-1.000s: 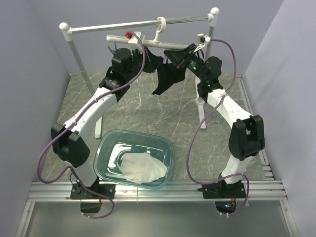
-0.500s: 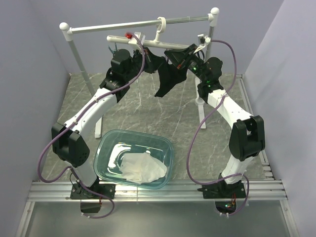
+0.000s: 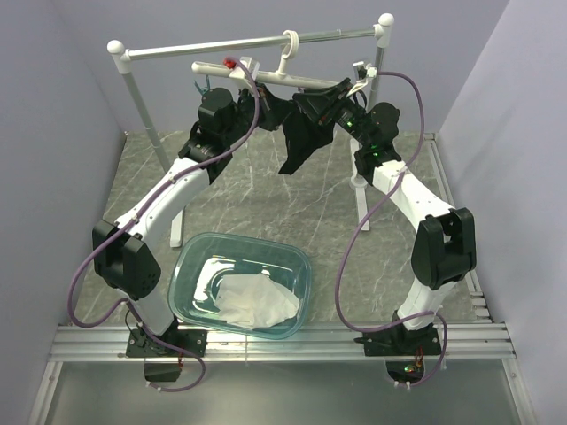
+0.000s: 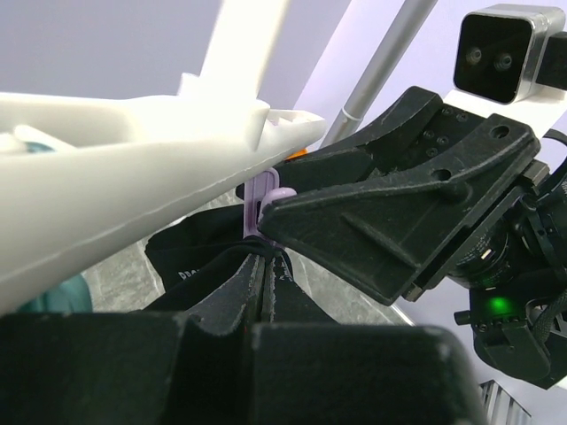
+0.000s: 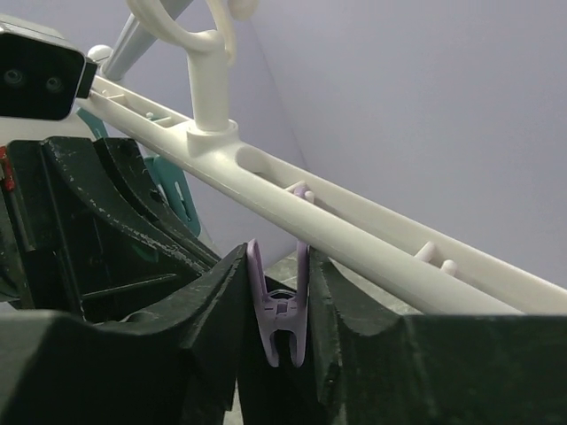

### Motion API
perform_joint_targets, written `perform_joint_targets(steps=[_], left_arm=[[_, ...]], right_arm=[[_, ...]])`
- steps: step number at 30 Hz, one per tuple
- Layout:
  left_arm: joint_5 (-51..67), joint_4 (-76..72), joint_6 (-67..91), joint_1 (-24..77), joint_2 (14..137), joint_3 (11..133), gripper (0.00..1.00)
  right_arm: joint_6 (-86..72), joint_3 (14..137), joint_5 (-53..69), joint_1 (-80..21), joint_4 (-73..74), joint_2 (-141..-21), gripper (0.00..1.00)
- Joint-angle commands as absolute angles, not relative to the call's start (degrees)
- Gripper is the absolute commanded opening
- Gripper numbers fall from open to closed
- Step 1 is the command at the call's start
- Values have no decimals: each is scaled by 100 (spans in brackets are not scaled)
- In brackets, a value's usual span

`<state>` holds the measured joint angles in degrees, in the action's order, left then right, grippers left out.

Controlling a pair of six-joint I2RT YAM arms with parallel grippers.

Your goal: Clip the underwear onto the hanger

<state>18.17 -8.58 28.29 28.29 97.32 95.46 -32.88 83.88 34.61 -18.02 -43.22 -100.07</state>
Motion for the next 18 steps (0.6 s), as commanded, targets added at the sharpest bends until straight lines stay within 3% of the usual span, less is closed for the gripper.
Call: perform_joint_targets(steps=[1,18], left_arm=[[1837,-1169,2848,2777,9545,9598,0],[1732,-1002,2742,2769,9562,9562,0]], right_arm=[[-3234,8385,3709,-1854,-4193,-9747,40],[-3419,8394,3472,-1837,-4096,-9659,64]])
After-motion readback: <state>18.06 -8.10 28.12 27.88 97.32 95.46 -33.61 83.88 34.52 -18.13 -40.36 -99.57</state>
